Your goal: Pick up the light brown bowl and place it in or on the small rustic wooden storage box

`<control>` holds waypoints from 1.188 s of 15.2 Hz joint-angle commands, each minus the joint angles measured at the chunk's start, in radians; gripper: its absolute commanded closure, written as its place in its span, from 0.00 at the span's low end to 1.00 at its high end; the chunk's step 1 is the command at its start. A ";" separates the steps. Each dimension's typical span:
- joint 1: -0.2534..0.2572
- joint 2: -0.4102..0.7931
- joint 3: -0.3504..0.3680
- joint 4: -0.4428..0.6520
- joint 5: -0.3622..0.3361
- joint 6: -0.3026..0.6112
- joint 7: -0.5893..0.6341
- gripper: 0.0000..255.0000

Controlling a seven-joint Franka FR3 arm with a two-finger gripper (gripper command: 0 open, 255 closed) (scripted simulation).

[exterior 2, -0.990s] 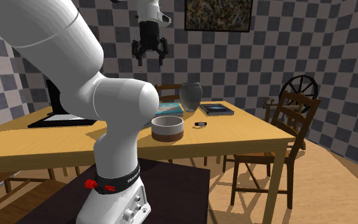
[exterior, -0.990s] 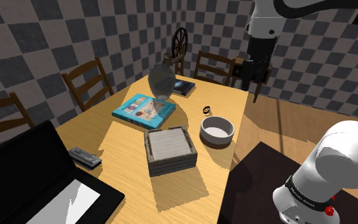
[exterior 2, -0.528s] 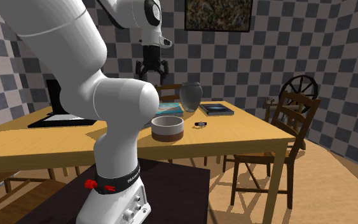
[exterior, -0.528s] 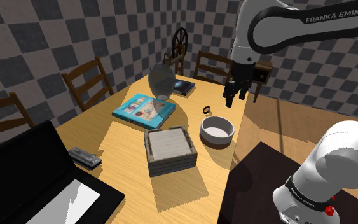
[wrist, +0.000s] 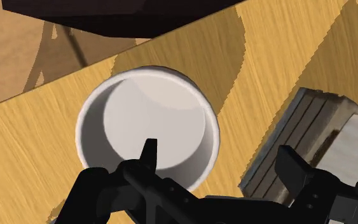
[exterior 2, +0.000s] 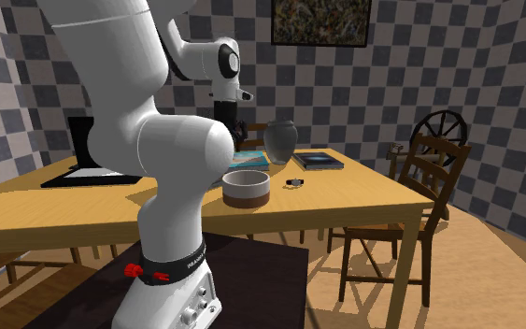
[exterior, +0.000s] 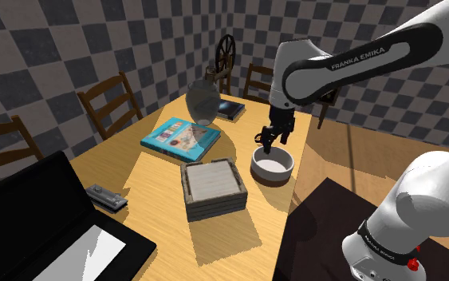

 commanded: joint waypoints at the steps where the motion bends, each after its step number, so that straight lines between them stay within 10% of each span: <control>1: 0.002 0.073 0.008 -0.007 0.007 0.084 0.006 0.00; 18: 0.009 0.328 0.026 -0.031 0.017 0.367 0.018 0.00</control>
